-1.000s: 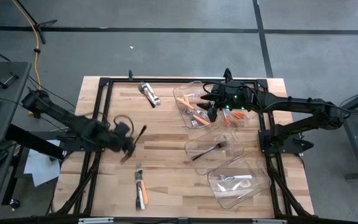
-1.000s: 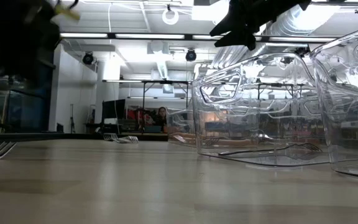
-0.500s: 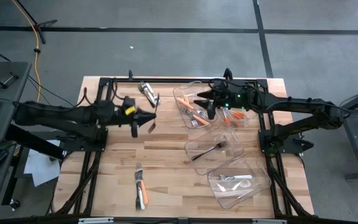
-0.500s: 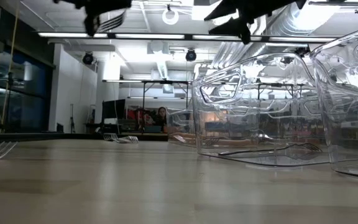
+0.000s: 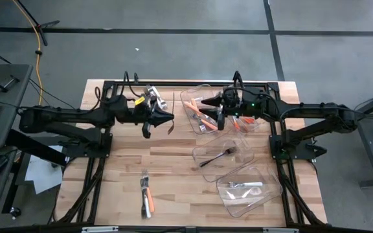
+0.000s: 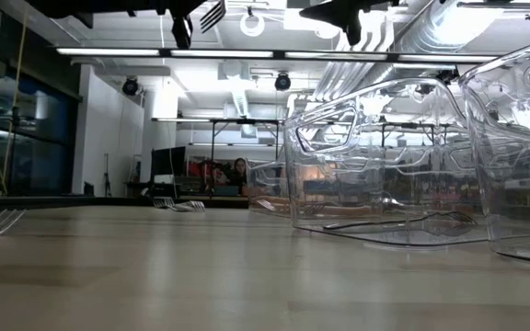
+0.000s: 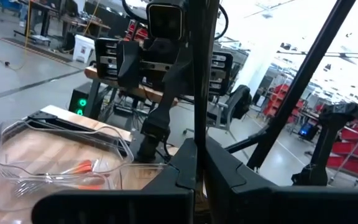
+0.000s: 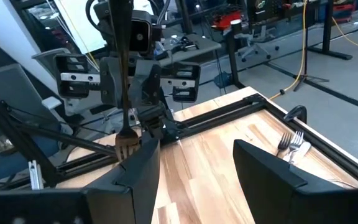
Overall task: Sort silverware by color (type)
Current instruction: Move the white fork from the top
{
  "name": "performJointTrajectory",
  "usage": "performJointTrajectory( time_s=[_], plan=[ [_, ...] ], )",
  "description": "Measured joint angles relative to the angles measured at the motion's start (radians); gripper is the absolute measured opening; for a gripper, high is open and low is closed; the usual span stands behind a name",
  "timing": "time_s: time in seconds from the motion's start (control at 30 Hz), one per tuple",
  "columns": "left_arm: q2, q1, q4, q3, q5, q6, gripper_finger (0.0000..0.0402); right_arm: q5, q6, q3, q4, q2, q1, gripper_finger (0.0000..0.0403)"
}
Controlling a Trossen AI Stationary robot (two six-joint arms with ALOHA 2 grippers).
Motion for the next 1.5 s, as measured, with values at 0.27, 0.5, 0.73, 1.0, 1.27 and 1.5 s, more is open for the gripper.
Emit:
performJointTrajectory(
  time_s=[0.27,0.5,0.73,1.0,1.27,1.5],
  plan=[
    [0.001,-0.001,0.002,0.0,-0.003,0.001,0.0001,0.0,-0.013,0.0,-0.001,0.0,0.0,0.0189],
    [0.001,-0.001,0.001,0.0,-0.004,0.001,0.0001,0.0,-0.024,0.0,-0.001,0.0,-0.003,0.0189],
    [0.001,-0.001,0.001,0.0,-0.005,0.002,0.0001,0.0,-0.032,0.0,-0.002,0.0,-0.003,0.0189],
    [0.001,-0.001,0.0,0.0,-0.005,0.002,0.0001,0.0,-0.032,0.0,-0.008,0.0,-0.003,0.0189],
    [0.0,-0.001,0.0,0.0,-0.006,0.003,0.0001,-0.001,-0.032,0.0,-0.008,0.0,-0.003,0.0189],
    [0.0,-0.002,-0.003,0.0,-0.032,0.011,0.0001,0.0,-0.018,0.0,-0.003,0.001,-0.003,0.0189]
  ],
)
